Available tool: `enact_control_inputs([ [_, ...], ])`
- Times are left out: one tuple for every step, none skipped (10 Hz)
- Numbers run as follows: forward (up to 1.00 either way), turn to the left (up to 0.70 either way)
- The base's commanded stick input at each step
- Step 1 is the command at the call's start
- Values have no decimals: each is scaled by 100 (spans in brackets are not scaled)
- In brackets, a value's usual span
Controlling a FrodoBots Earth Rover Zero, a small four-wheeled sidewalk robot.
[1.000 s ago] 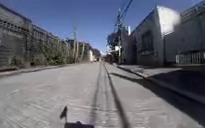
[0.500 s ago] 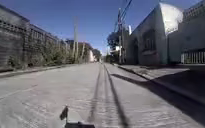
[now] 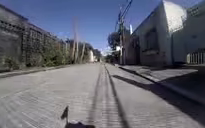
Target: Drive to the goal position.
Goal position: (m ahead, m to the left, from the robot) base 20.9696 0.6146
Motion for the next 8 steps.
enact_control_inputs([
  [85, 0],
  [85, 0],
  [85, 0],
  [85, 0],
  [85, 0],
  [85, 0],
  [85, 0],
  [85, 0],
])
